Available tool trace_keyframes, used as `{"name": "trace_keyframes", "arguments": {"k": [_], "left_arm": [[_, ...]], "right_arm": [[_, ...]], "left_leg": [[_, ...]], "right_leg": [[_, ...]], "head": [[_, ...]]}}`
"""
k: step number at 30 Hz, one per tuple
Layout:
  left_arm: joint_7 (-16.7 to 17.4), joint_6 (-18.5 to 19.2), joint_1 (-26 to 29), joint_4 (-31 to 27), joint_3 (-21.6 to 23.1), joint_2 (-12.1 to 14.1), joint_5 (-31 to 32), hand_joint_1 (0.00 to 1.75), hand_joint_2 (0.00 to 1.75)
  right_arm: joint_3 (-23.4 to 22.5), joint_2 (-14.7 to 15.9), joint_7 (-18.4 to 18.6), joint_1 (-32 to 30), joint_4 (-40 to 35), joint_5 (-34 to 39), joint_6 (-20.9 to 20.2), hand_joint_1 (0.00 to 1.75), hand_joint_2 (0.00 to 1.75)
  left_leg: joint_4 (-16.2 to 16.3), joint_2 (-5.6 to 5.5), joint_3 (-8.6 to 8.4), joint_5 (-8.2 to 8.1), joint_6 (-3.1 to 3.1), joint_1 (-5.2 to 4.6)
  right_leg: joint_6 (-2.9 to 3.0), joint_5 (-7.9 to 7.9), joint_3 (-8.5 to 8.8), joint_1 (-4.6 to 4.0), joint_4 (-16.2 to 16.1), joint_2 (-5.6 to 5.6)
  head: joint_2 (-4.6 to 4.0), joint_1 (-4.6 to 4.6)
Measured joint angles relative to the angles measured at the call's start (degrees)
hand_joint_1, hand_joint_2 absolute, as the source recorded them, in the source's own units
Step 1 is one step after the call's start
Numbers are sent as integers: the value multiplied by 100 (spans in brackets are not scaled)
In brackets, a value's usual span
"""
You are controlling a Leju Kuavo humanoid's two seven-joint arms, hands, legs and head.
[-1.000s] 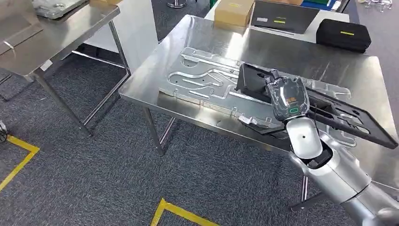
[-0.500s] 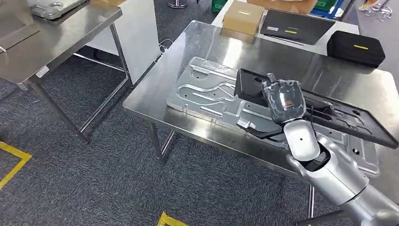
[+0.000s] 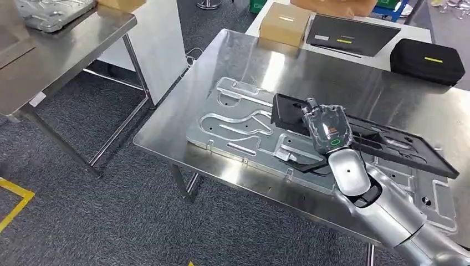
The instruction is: Take the parts from the cabinet and place them on the table.
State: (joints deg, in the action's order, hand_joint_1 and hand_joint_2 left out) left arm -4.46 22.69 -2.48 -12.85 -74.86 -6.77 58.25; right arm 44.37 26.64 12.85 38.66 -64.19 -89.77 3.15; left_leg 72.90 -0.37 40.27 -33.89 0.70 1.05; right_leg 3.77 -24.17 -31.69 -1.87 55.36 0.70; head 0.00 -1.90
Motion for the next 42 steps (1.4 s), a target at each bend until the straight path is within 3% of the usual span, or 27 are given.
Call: {"name": "trace_keyframes", "arguments": {"k": [1, 3, 4, 5, 6, 8, 10, 13, 14, 15, 16, 17, 18, 19, 20, 23, 24, 25, 26, 28, 29, 30, 32, 34, 35, 40, 42], "left_arm": [[9, 4, 3, 0, -2, 2, 4, 0, 175], [11, 2, 15, 0, -4, 4, 15, 0, 175], [11, 2, 24, 4, -7, 6, 17, 0, 175], [9, 2, 1, 4, -7, 13, 20, 0, 175], [9, 2, -8, 4, -7, 15, 17, 0, 175], [7, 2, -10, 6, -7, 17, 20, 0, 175], [7, 2, -12, 7, -7, 17, 20, 0, 175], [-9, 13, -10, 7, -7, 28, 35, 0, 175], [-29, 28, -14, 7, -7, 33, 53, 0, 175], [-42, 46, -12, 7, -7, 41, 55, 0, 175], [-48, 61, -12, 7, -7, 44, 61, 0, 175], [-55, 78, -13, 7, -7, 46, 61, 0, 175], [-57, 92, -16, 7, -7, 48, 61, 0, 175], [-57, 118, -11, 7, -7, 50, 61, 0, 175], [-57, 146, -13, 9, -7, 50, 61, 0, 175], [-40, 157, -15, 24, -7, 52, 64, 0, 175], [-39, 159, -28, 35, -7, 52, 55, 0, 175], [-39, 157, -30, 39, -7, 59, 41, 0, 175], [-39, 159, -28, 46, -9, 57, 9, 0, 0], [-42, 155, -22, 48, -15, 65, 0, 0, 0], [-42, 153, -20, 48, -24, 72, -9, 0, 0], [-37, 146, -16, 48, -54, 74, -34, 0, 0], [-20, 136, -11, 48, -98, 74, -70, 0, 0], [-7, 107, -11, 48, -107, 79, -90, 0, 0], [9, 89, -15, 48, -114, 79, -90, 0, 0], [48, 39, -21, 48, -148, 65, -98, 0, 0], [48, 37, -21, 48, -153, 65, -101, 0, 0]], "right_arm": [[0, -31, -9, -6, 70, 0, 4, 175, 175], [0, -101, -39, -1, 227, 0, 46, 175, 175], [0, -129, -42, 0, 342, 0, 90, 175, 175], [-2, -157, -48, 5, 428, -2, 101, 175, 175], [-7, -173, -57, -5, 490, 0, 103, 175, 175], [-9, -210, -57, -11, 601, 0, 109, 175, 175], [-26, -214, -57, -12, 669, 0, 116, 175, 175], [-107, -260, -107, -22, 901, -2, 133, 175, 175], [-116, -280, -118, -32, 999, -2, 140, 175, 175], [-136, -315, -153, -40, 1161, 0, 177, 175, 175], [-164, -347, -164, -40, 1306, 0, 229, 175, 175], [-213, -382, -168, -38, 1477, 0, 283, 0, 0], [-260, -407, -175, -25, 1605, 0, 324, 0, 0], [-319, -437, -192, -7, 1760, -2, 359, 0, 0], [-383, -492, -197, 18, 1932, -4, 394, 0, 0], [-502, -601, -195, 31, 2255, -4, 400, 0, 0], [-536, -621, -175, 40, 2315, -4, 400, 0, 0], [-573, -660, -151, 51, 2376, -4, 396, 0, 0], [-623, -695, -122, 73, 2441, -4, 391, 0, 0], [-684, -774, -92, 72, 2570, -4, 391, 0, 0], [-684, -793, -88, 60, 2612, -4, 398, 0, 0], [-691, -815, -72, 38, 2651, -4, 406, 0, 0], [-708, -872, -44, 18, 2673, -4, 431, 0, 0], [-721, -911, 24, 8, 2649, -4, 492, 0, 0], [-723, -942, 50, 4, 2611, -7, 527, 0, 0], [-726, -994, 107, -133, 2104, -11, 527, 0, 0], [-728, -1005, 133, -138, 1962, -11, 487, 0, 0]], "left_leg": [[-361, 3, -77, 299, 15, 7], [-1317, 0, -370, 1102, 74, 34], [-1327, -14, -326, 954, 32, 0], [-1355, -7, -322, 844, -62, -13], [-1345, -13, -333, 1005, -116, -21], [-1367, -2, -350, 1031, -179, -8], [-1417, 4, -416, 1026, -228, 11], [-1419, 7, -434, 982, -265, 4], [-1419, 5, -439, 971, -263, 4], [-1419, 2, -457, 955, -256, 4], [-1419, -1, -482, 938, -250, 4], [-1419, -4, -516, 919, -231, 5], [-1419, -4, -552, 902, -214, 5], [-1426, -3, -570, 887, -191, 10], [-1421, -2, -564, 876, -166, -13], [-1432, 16, -572, 872, -79, 40], [-1427, 19, -582, 851, -30, 33], [-1304, 17, -539, 765, -35, 43], [-1040, 18, -419, 592, -40, 37], [-96, 16, 37, 155, -33, 30], [271, 16, 232, 44, -24, 23], [444, 16, 344, 76, -24, 21], [-92, 16, 109, 471, -42, 20], [-1137, 13, -403, 930, -80, 20], [-1276, 6, -494, 823, -87, -16], [-1385, 37, -517, 894, -226, 8], [-1410, 44, -532, 903, -262, 7]], "right_leg": [[-32, -71, 30, 30, 59, 14], [-101, -222, 62, 69, 204, 30], [-149, -274, 54, 68, 278, 39], [-184, -304, -10, 67, 310, 49], [-216, -331, -25, 67, 328, 45], [-255, -353, -11, 53, 329, 44], [-328, -539, -100, 91, 573, 2], [-449, -1056, -819, 192, 1887, -14], [-465, -1069, -980, 218, 2109, -16], [-483, -949, -1042, 249, 2096, -27], [-489, -750, -967, 267, 1858, -39], [-485, -439, -764, 278, 1372, -48], [-473, -152, -528, 279, 851, -67], [-457, -37, -365, 275, 436, -104], [-440, -109, -309, 200, 361, -113], [-360, -126, -280, 141, 336, -75], [-312, -96, -242, 165, 272, -74], [-276, -77, -196, 179, 224, -90], [-206, -82, -187, 176, 218, -90], [-167, -95, -177, 147, 222, -90], [-157, -102, -176, 134, 229, -84], [-148, -111, -173, 123, 241, -77], [-149, -143, -157, 119, 276, -47], [-187, -216, -147, 123, 353, -31], [-228, -254, -180, 81, 410, -23], [-341, -297, -204, 115, 429, -4], [-423, -665, -449, 161, 1010, -33]], "head": [[0, 0], [0, 0], [0, 0], [0, 4], [2, 0], [0, -2], [0, 9], [0, 9], [2, 9], [2, 9], [0, 7], [0, 9], [0, 9], [0, 9], [0, 4], [2, 7], [2, 4], [0, 7], [0, -4], [0, -2], [0, -2], [0, -2], [0, -4], [0, -2], [0, -4], [0, 7], [2, 11]]}}
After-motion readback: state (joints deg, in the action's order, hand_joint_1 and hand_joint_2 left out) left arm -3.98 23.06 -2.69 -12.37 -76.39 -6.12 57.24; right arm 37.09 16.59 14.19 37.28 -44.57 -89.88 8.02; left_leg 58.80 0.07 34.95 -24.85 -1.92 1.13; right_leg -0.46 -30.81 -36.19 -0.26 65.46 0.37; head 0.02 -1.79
